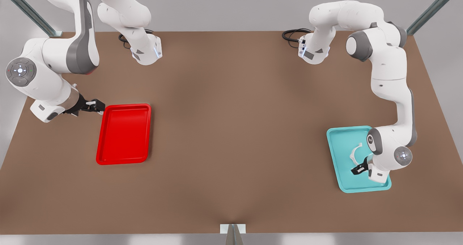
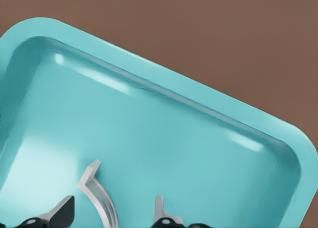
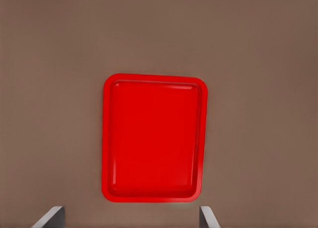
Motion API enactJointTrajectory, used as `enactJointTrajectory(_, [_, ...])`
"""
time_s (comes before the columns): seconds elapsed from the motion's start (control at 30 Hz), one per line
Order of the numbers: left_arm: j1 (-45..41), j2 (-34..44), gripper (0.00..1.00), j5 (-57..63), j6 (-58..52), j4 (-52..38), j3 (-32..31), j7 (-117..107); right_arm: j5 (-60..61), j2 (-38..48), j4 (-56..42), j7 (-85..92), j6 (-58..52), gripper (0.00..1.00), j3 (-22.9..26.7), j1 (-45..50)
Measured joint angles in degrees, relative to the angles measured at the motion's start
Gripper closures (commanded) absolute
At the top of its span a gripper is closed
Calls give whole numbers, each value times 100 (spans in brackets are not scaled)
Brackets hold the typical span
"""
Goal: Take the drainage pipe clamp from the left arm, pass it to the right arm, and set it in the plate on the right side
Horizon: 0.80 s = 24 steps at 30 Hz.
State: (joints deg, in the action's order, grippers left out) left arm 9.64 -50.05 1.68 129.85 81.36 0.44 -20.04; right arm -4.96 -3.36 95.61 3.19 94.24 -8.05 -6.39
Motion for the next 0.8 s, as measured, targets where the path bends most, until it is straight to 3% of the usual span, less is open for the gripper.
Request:
enactJointTrajectory(0.2, [3,13,37,-1,107,-11,0,-283,-1,5,43,8,67,0,0,-3])
enactJointTrajectory(0.27, [3,2,56,1,123,-11,0,-362,0,5,54,10,80,0,0,-4])
enactJointTrajectory(0.8, [3,-1,55,-56,-57,-26,-26,-752,0,16,200,21,205,0,0,-3])
